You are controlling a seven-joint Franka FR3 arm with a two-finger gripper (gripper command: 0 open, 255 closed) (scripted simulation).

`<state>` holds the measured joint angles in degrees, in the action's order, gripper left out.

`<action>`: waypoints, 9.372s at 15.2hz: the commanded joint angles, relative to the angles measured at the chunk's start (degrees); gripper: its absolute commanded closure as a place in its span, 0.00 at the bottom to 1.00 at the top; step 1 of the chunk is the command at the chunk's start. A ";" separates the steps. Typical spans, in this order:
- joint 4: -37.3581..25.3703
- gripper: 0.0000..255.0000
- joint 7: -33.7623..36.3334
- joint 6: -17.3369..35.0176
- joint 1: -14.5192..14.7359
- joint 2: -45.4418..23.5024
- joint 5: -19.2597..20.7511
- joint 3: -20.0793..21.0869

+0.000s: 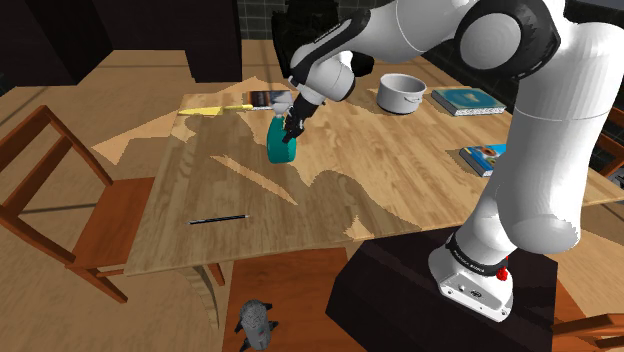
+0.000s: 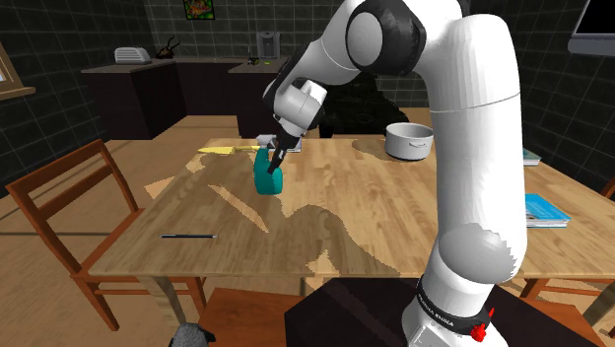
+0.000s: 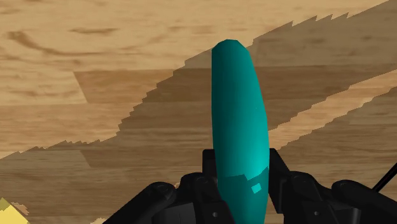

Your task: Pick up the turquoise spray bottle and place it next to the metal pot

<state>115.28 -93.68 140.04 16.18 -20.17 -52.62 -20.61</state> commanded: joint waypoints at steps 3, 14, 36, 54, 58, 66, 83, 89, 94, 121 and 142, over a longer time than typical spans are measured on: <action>-0.09 1.00 1.88 -1.03 0.48 1.56 1.91 -0.69; -1.42 1.00 8.57 -5.31 1.82 6.74 8.60 -2.78; -9.04 1.00 19.83 -16.35 2.80 13.71 18.74 -4.87; -20.54 1.00 26.53 -27.73 2.42 15.15 22.76 -5.60; -23.84 1.00 27.76 -30.55 2.20 14.86 23.11 -5.77; -22.22 1.00 20.45 -33.60 -2.06 15.90 21.96 -9.10; -28.43 1.00 -2.70 -45.15 -18.28 5.97 14.08 -18.36; -36.36 1.00 -9.80 -51.23 -27.21 -2.03 9.72 -19.66; -46.11 1.00 -14.10 -56.82 -36.37 -10.14 5.82 -19.31; -47.04 1.00 -24.62 -51.47 -44.32 -22.24 1.23 -17.47; -40.98 1.00 -29.80 -43.83 -43.40 -26.13 -1.05 -16.05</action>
<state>74.31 -123.48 96.18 -27.21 -46.29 -53.65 -36.67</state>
